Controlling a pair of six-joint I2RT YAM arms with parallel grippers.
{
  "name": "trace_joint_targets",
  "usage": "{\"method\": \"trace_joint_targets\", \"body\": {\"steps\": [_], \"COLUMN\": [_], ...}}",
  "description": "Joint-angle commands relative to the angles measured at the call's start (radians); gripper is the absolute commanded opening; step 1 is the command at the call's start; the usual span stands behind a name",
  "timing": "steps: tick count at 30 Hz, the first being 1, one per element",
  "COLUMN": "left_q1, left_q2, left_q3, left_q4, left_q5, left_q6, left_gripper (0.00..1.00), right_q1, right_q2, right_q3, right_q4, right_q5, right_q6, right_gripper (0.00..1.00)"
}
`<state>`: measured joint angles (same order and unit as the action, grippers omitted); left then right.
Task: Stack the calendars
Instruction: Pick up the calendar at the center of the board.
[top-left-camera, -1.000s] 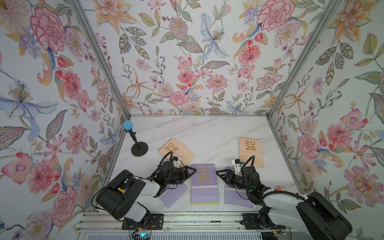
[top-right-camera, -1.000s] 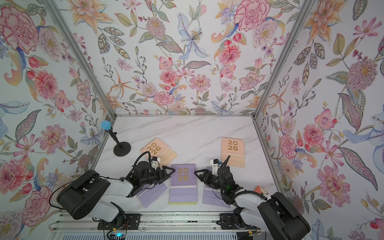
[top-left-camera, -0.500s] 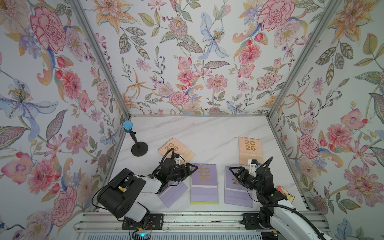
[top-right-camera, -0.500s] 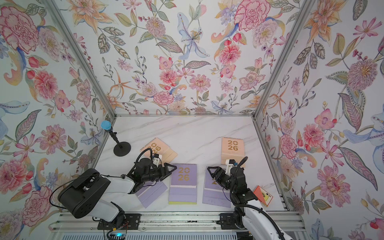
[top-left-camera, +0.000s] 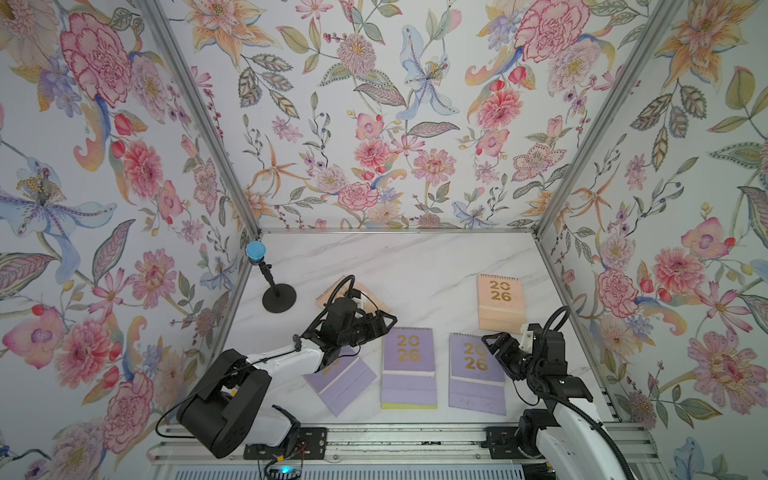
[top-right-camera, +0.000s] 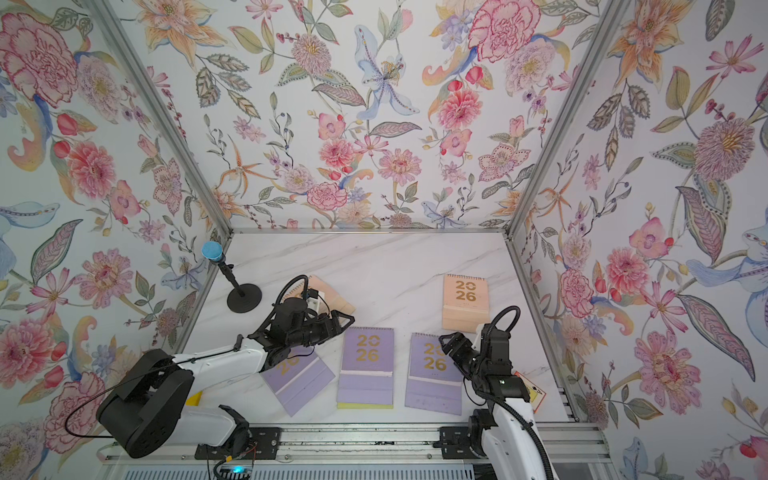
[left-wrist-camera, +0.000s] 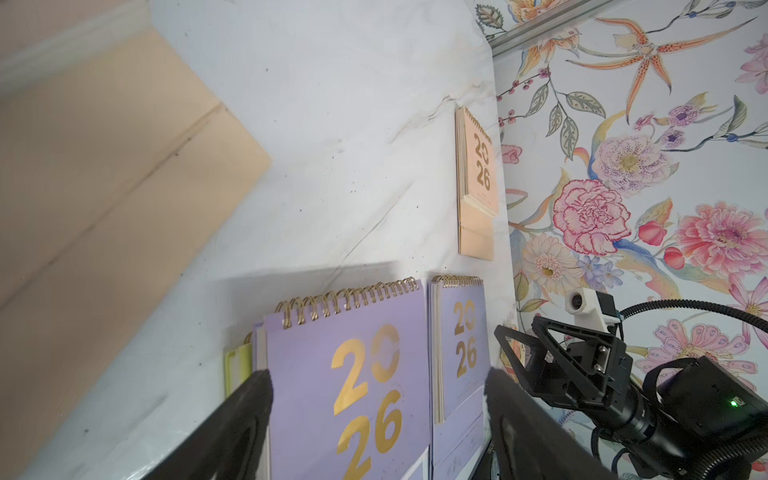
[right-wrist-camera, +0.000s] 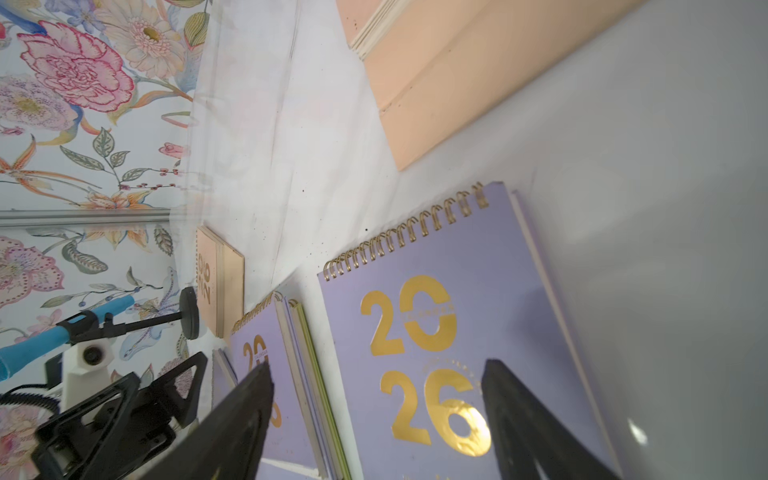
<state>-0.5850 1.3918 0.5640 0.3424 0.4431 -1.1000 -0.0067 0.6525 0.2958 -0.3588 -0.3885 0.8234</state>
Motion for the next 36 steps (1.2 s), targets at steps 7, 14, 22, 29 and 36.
{"method": "trace_joint_targets", "body": {"steps": [7, 14, 22, 29, 36], "left_q1": [-0.116, -0.257, -0.372, -0.414, -0.443], "left_q2": [0.073, 0.286, 0.509, 0.621, 0.701], "left_q3": [0.224, 0.454, 0.691, 0.807, 0.903], "left_q4": [-0.301, -0.405, -0.478, -0.546, -0.622], "left_q5": [-0.157, -0.232, -0.242, -0.24, -0.256], "left_q6": [0.159, 0.209, 0.228, 0.247, 0.276], "left_gripper": [0.81, 0.72, 0.5, 0.25, 0.08], "right_q1": [-0.114, -0.165, -0.196, -0.198, -0.197], "right_q2": [0.109, 0.146, 0.124, 0.124, 0.14], "right_q3": [0.1, 0.095, 0.056, 0.039, 0.035], "right_q4": [-0.186, -0.19, -0.191, -0.189, -0.173], "right_q5": [0.026, -0.03, -0.062, -0.07, -0.084], "right_q6": [-0.204, -0.216, -0.227, -0.234, -0.24], "right_gripper": [0.83, 0.85, 0.86, 0.86, 0.87]}}
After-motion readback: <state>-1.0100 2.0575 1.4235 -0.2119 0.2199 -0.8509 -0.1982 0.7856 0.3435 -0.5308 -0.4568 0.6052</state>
